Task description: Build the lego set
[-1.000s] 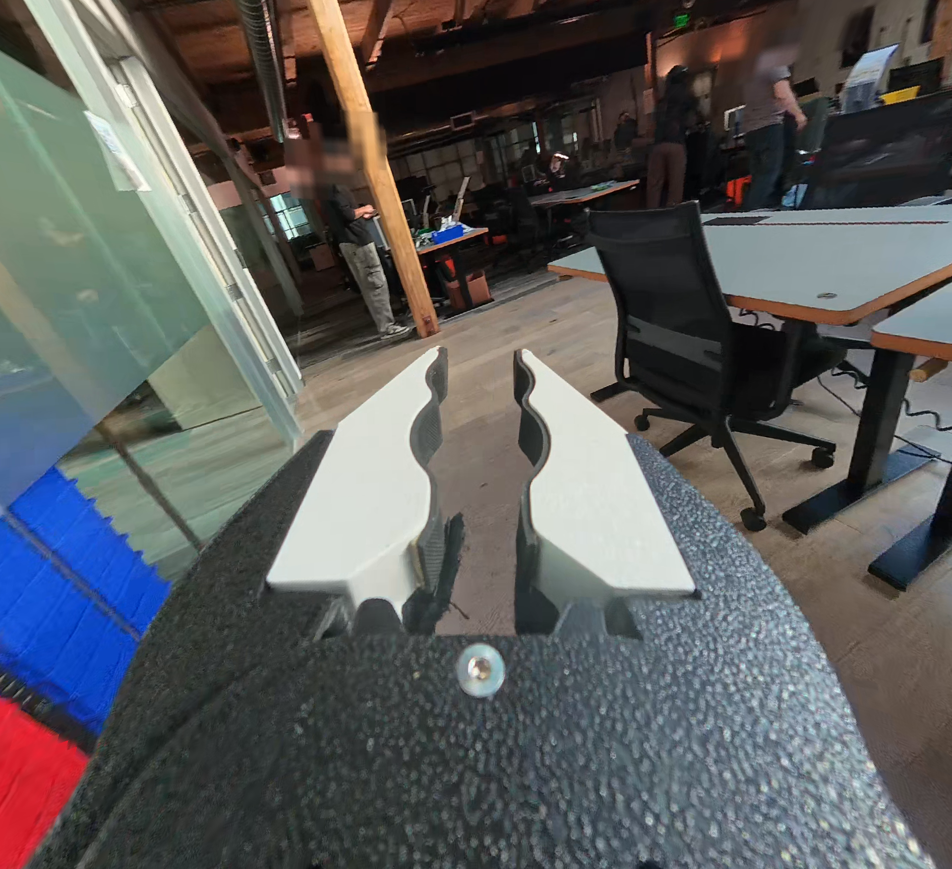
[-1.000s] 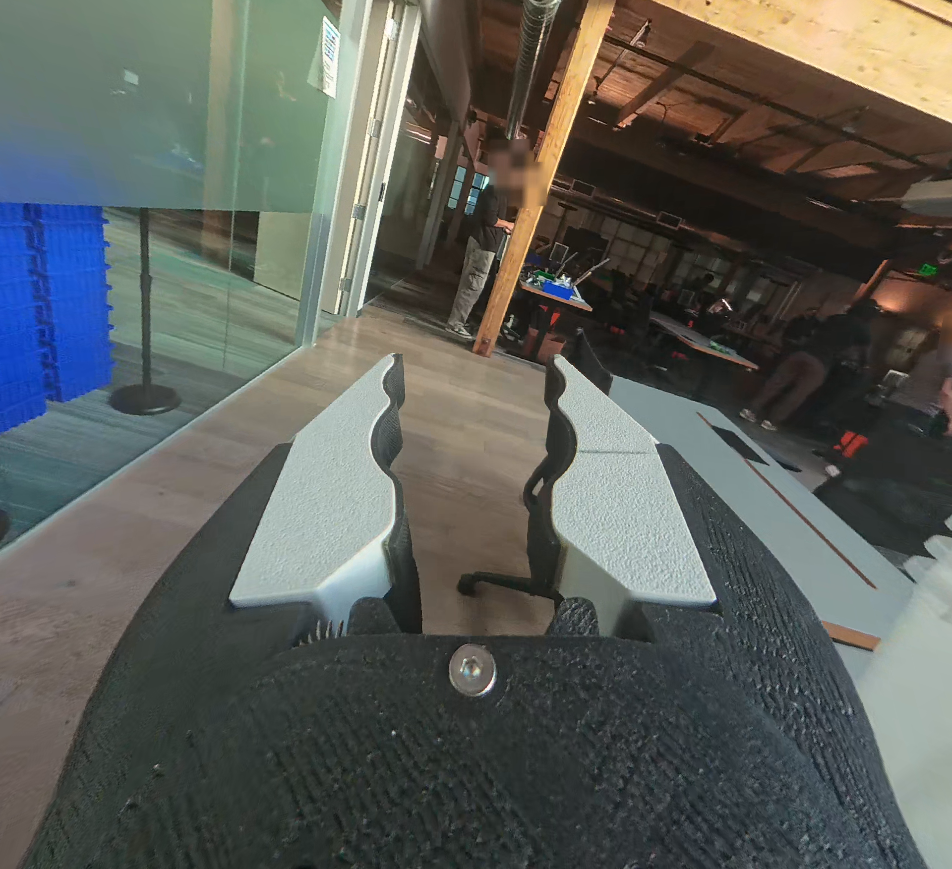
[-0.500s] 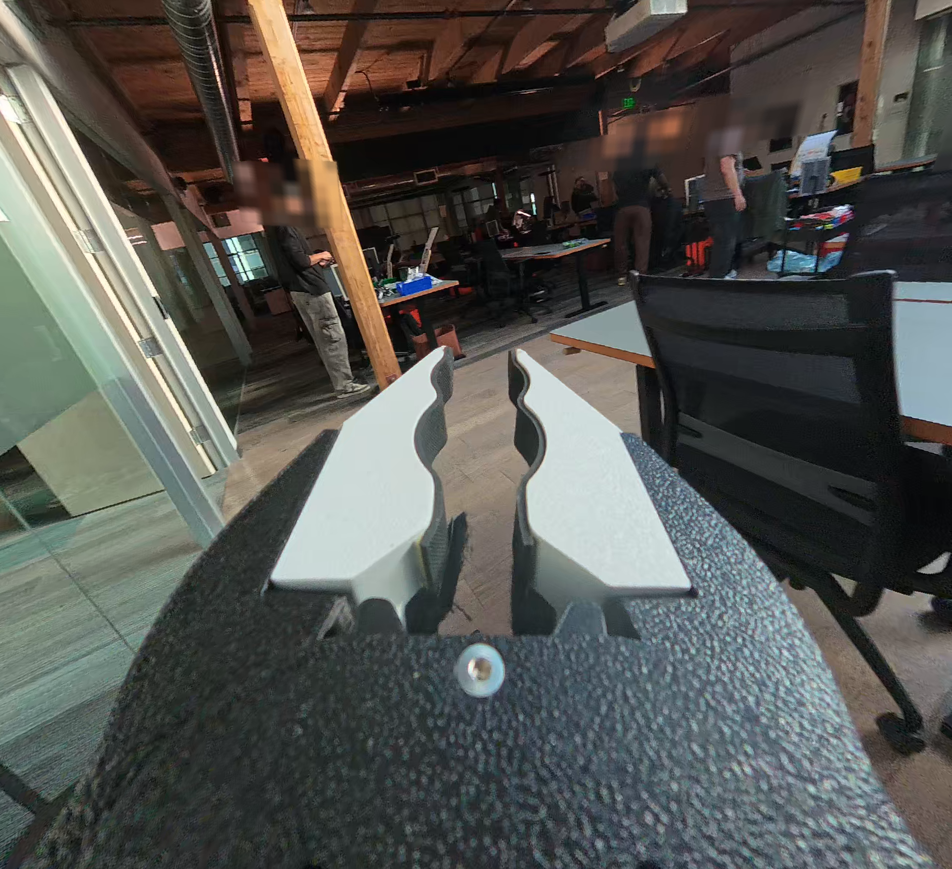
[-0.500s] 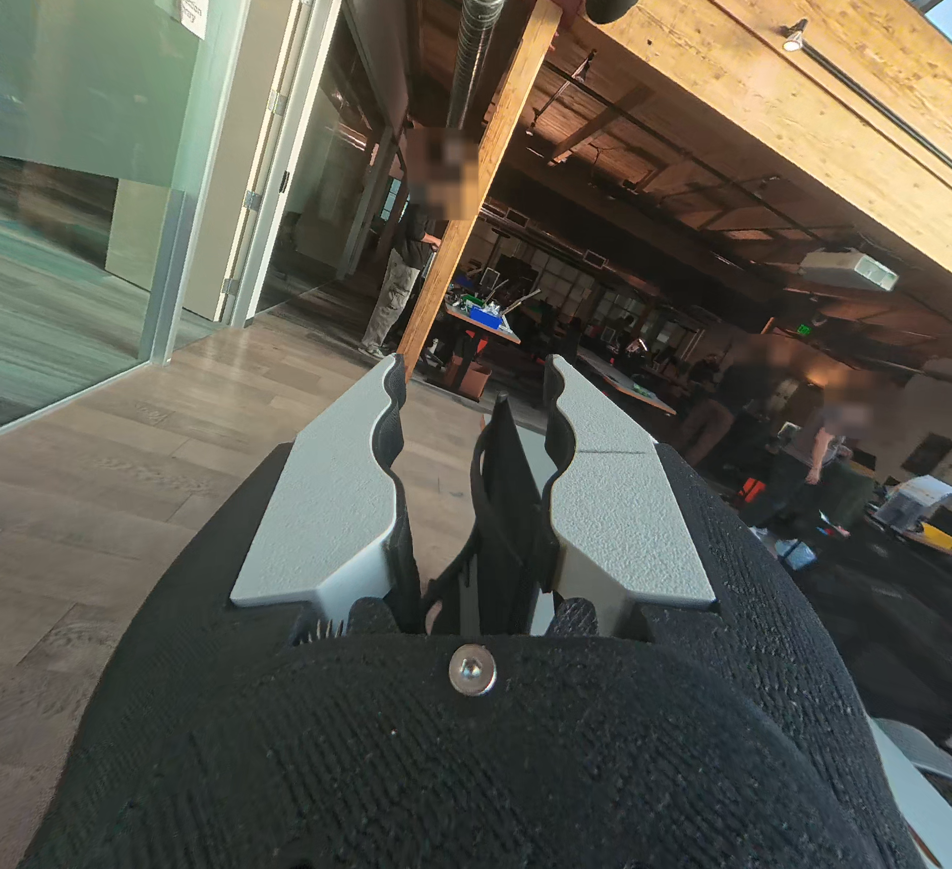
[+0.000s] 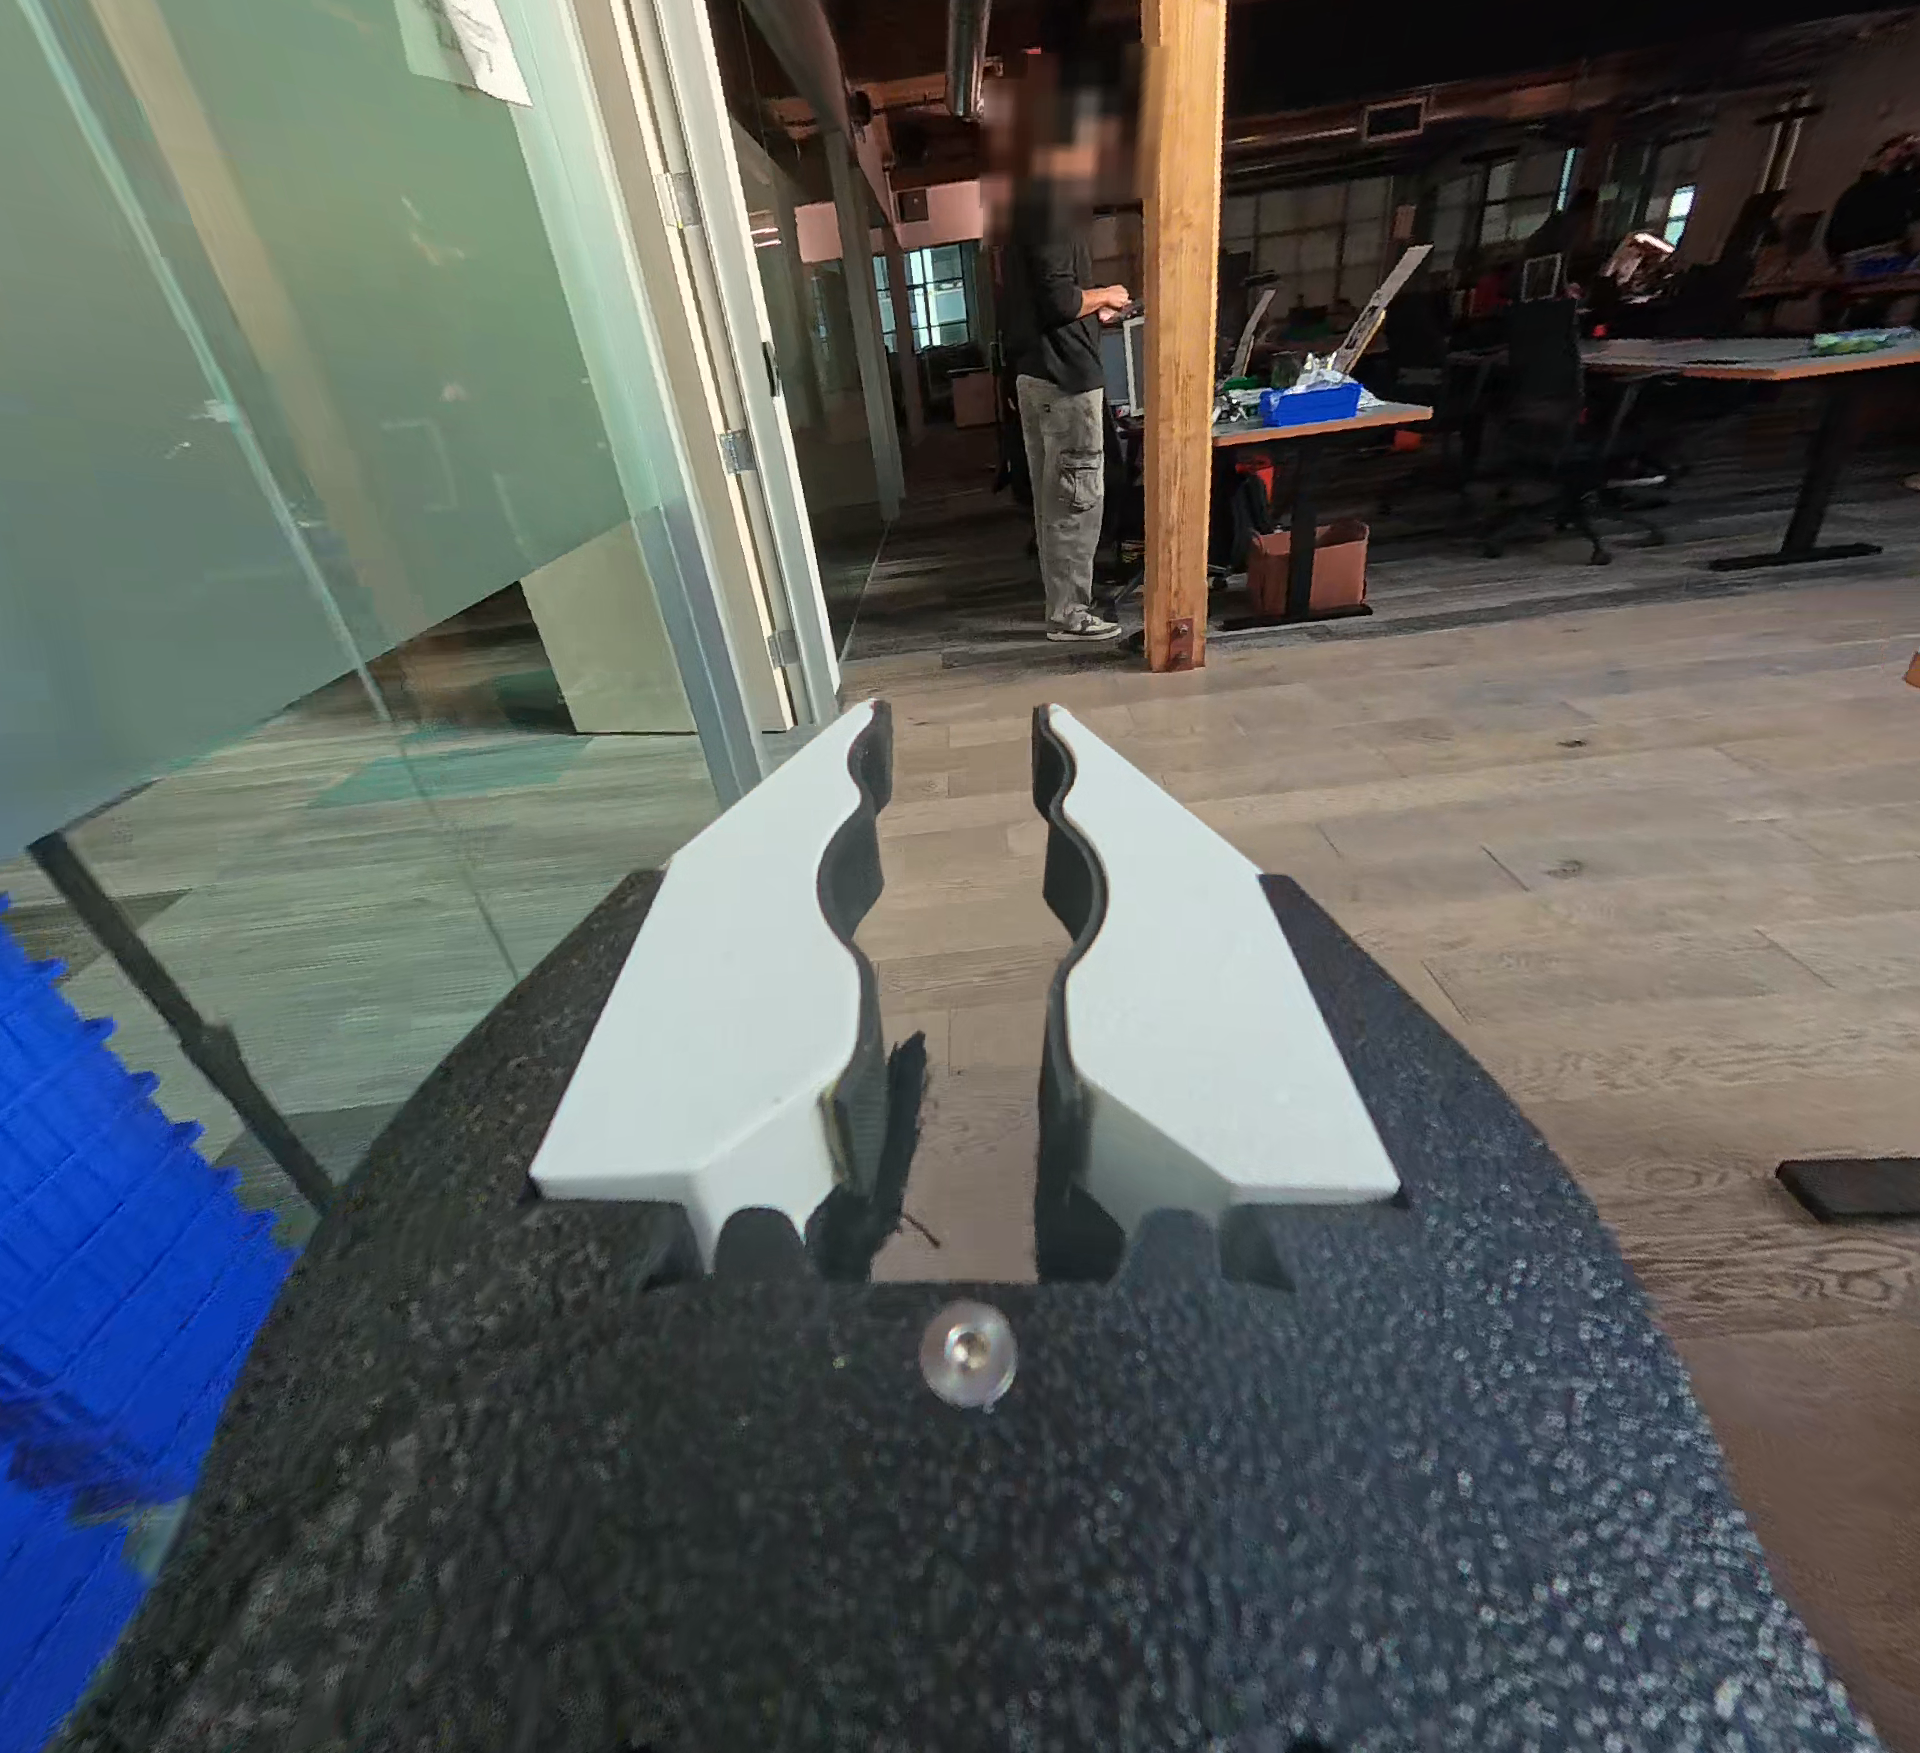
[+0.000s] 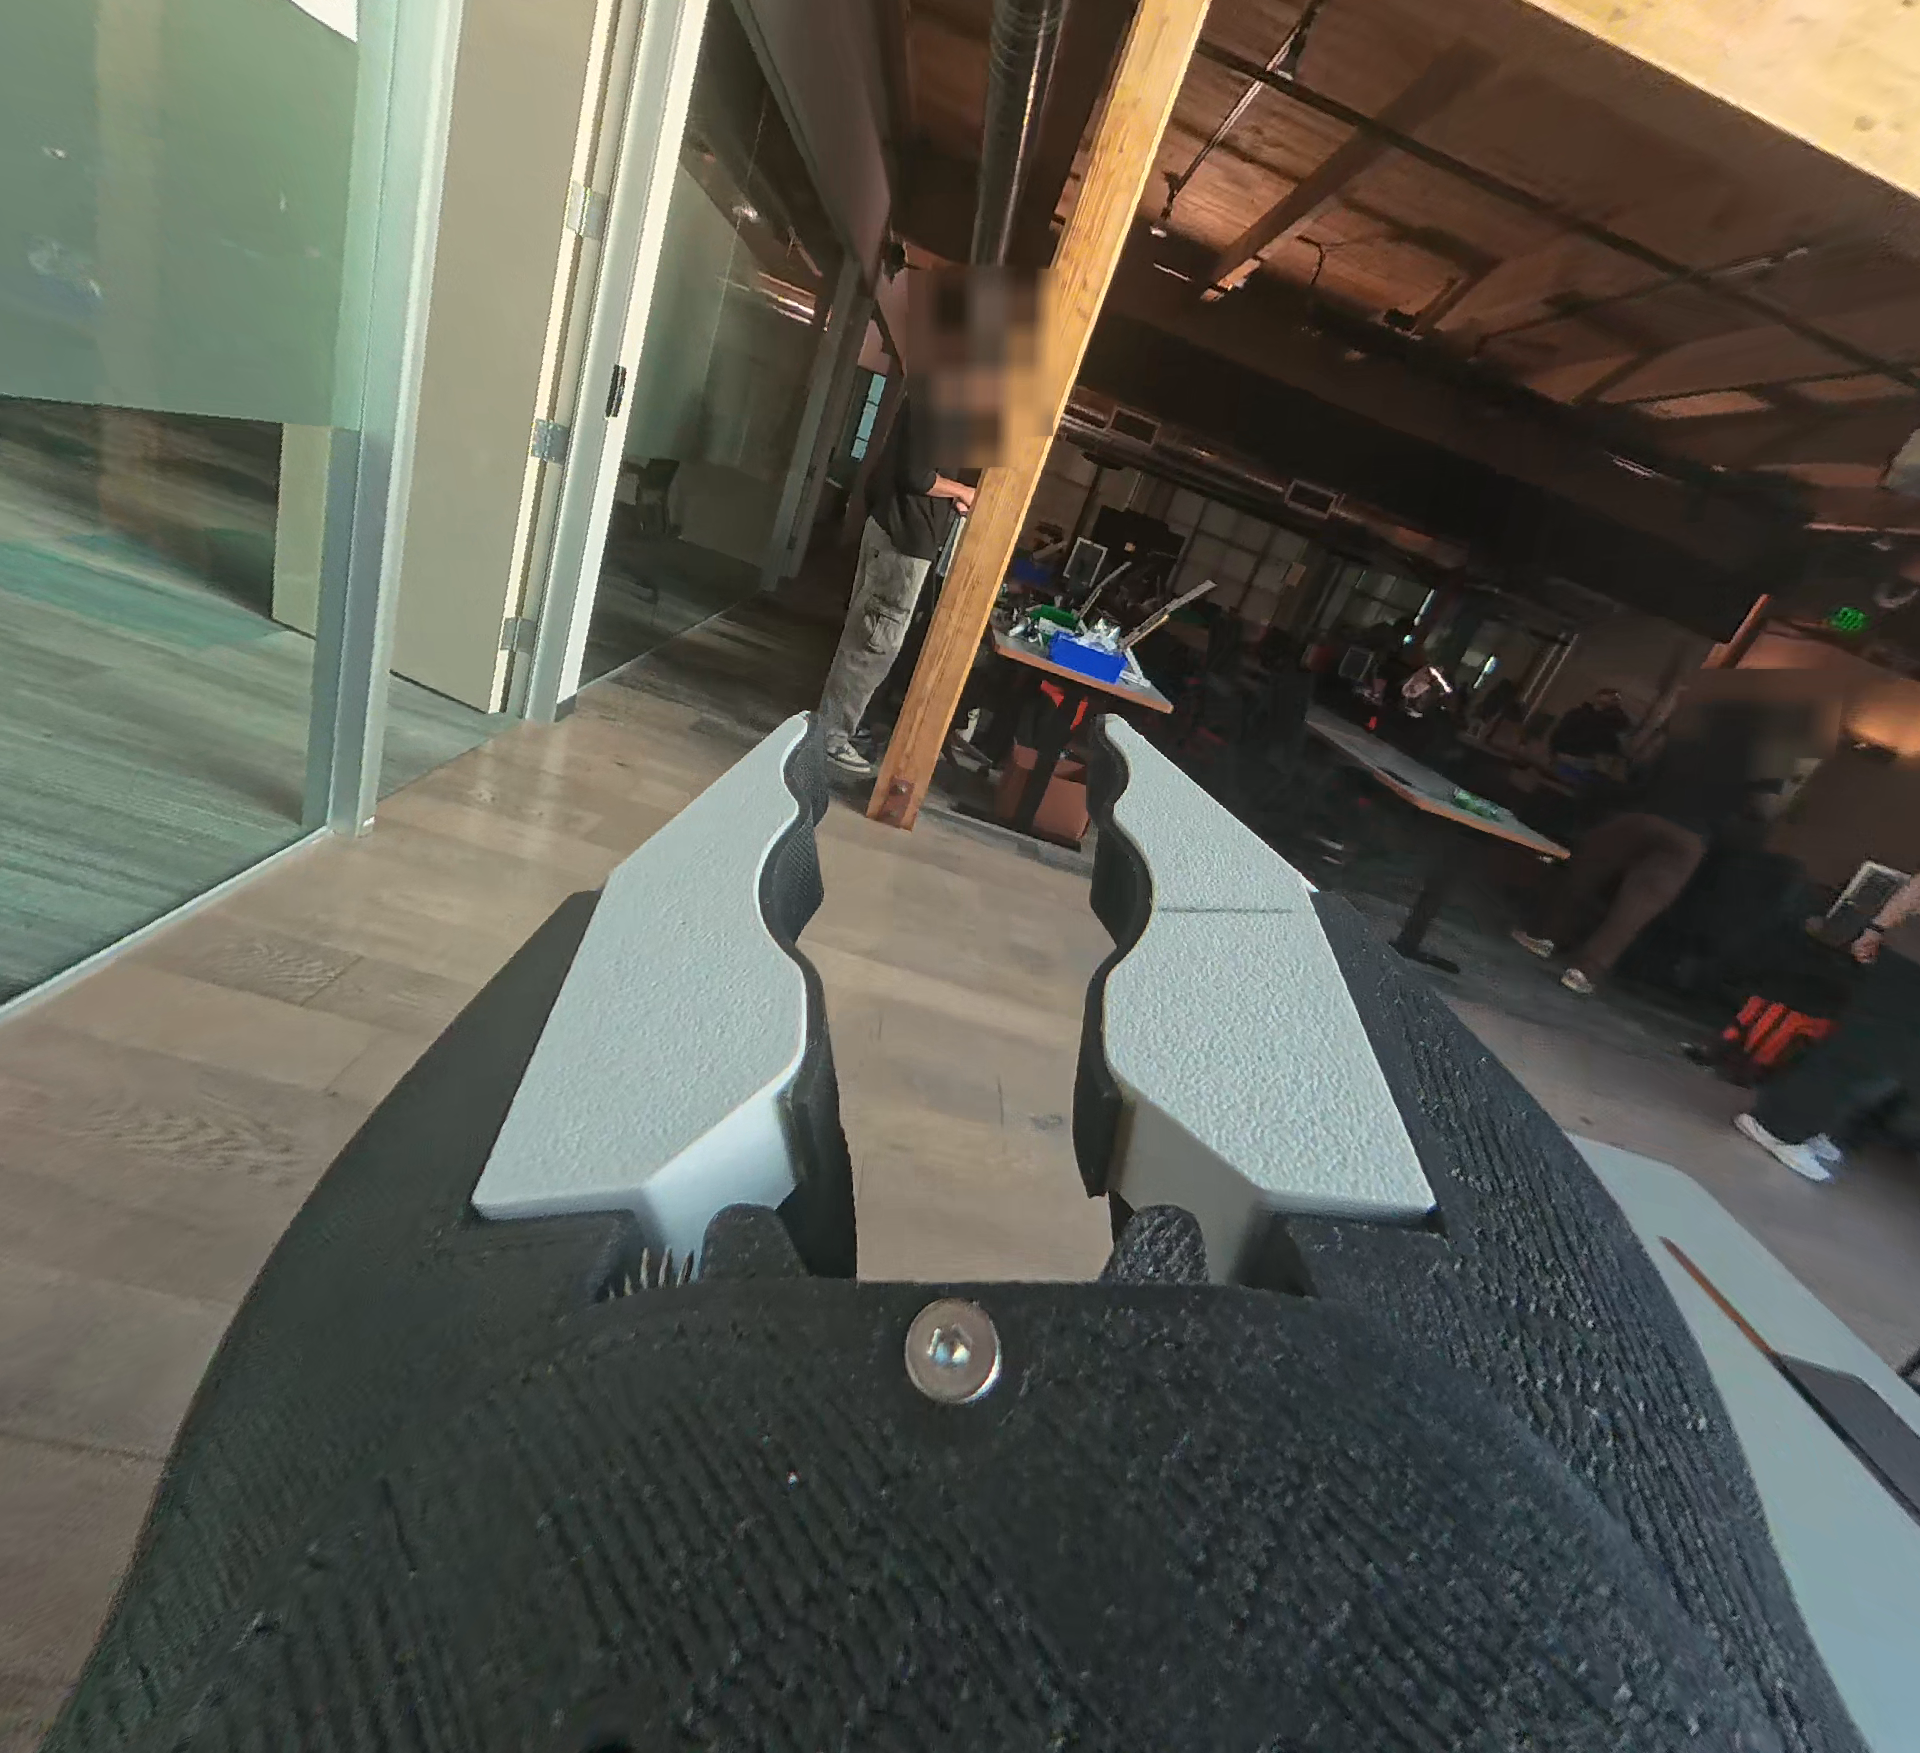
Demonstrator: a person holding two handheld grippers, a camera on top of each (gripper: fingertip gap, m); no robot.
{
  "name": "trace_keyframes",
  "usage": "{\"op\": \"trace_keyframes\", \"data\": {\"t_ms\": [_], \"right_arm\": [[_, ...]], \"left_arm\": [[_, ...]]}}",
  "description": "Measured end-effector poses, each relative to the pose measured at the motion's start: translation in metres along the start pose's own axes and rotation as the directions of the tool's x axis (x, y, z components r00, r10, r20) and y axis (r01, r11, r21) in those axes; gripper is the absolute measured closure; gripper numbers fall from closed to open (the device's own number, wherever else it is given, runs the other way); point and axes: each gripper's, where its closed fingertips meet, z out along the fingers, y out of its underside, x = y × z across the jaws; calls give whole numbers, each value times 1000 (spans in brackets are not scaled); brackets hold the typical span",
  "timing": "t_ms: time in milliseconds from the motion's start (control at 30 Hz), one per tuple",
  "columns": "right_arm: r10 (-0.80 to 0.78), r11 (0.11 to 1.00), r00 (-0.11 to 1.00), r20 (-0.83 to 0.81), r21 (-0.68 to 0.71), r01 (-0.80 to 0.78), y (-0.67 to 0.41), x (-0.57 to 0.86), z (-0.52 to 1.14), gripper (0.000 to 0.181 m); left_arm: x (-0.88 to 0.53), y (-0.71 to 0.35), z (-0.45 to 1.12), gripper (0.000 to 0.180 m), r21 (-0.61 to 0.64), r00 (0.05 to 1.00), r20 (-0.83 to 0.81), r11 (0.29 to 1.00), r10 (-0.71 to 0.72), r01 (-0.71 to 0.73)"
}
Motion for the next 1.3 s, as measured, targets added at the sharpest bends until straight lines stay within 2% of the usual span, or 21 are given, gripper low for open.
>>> {"op": "trace_keyframes", "data": {"t_ms": [100,233,400,500,600,733,900,1000,1133,1233,1300], "right_arm": [[-91,995,994,-54,42,93,3,19,71,132],[-113,993,987,-114,-41,109,48,47,148,132],[-139,985,976,-170,-125,119,127,85,247,132],[-125,987,972,-202,-127,100,171,118,328,132],[-75,988,968,-238,-149,40,200,155,425,133],[-29,999,979,-200,-38,22,209,182,556,133],[93,993,985,-145,79,-82,230,184,714,133],[136,985,985,-110,126,-122,253,169,803,135],[158,983,986,-45,106,-152,303,142,926,135],[202,977,979,17,72,-202,318,127,1029,135],[161,980,984,80,105,-169,312,115,1092,135]], "left_arm": [[43,-19,117,155,61,992,-122,998,26,-19],[130,-36,258,150,121,951,-309,992,11,27],[223,-39,409,118,185,912,-406,972,-60,146],[250,-30,494,112,210,928,-368,966,-64,150],[266,-27,584,105,138,934,-346,981,-84,139],[264,-46,683,100,203,958,-286,979,32,28],[240,-37,780,112,211,979,-198,974,-45,88],[224,-14,838,119,195,991,-129,981,26,0],[189,8,935,121,188,996,7,978,87,-86],[166,15,1020,121,138,997,63,989,47,-55],[160,12,1076,122,147,996,77,987,51,-62]]}}
